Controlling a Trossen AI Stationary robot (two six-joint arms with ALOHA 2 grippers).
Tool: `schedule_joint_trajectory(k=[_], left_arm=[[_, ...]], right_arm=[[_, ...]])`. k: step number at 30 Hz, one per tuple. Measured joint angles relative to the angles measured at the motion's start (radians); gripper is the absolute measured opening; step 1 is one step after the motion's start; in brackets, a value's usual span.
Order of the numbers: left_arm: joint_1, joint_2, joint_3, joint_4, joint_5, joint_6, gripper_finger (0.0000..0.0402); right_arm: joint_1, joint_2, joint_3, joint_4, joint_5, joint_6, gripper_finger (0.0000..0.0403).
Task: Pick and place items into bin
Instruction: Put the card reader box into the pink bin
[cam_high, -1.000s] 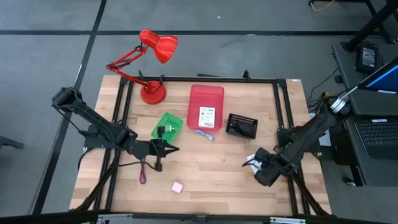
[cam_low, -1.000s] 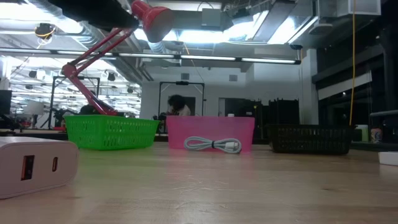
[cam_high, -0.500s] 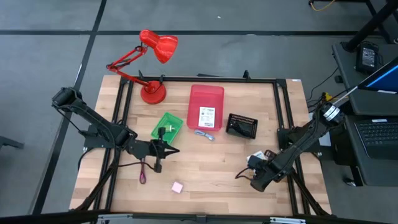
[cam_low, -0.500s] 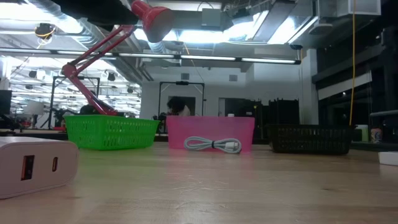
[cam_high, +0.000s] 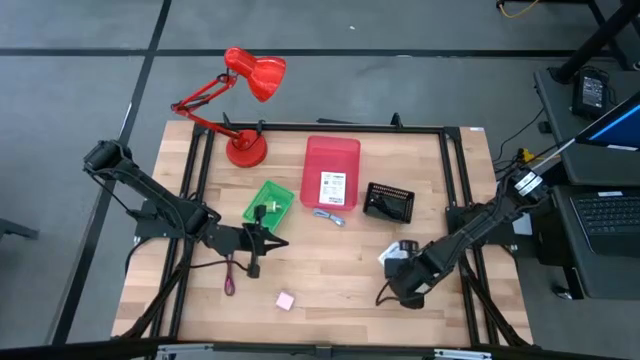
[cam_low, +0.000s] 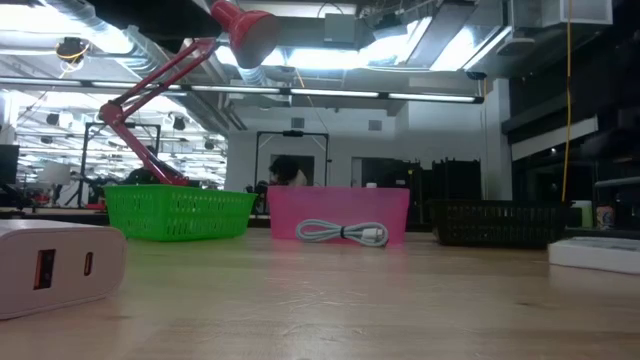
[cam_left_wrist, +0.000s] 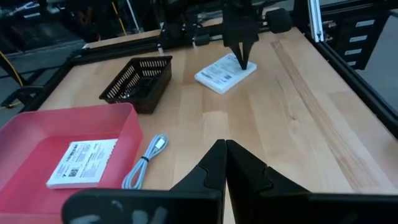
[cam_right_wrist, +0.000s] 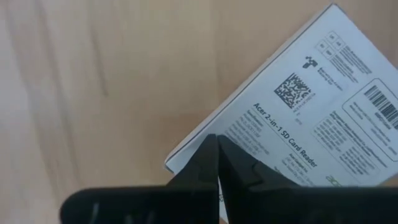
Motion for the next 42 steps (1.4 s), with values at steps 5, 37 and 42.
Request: schedule_joint_trajectory(k=[5,37,42], left_arm=[[0.0,0.0,0.0,0.001,0.0,0.0,0.0006],[0.257,0.478,0.249,0.303,0.427,0.2,0.0003],[0.295,0.516,0.26,0.306,0.427,0.184,0.0003]], right_arm=[[-0.028,0.002,-0.002,0.074,0.0,-0.249,0.0],[0.042,0.006,0.222,-0.123,0.135,0.025,0.0],[0.074,0.019,0.222,-0.121,0.18,0.194,0.0]])
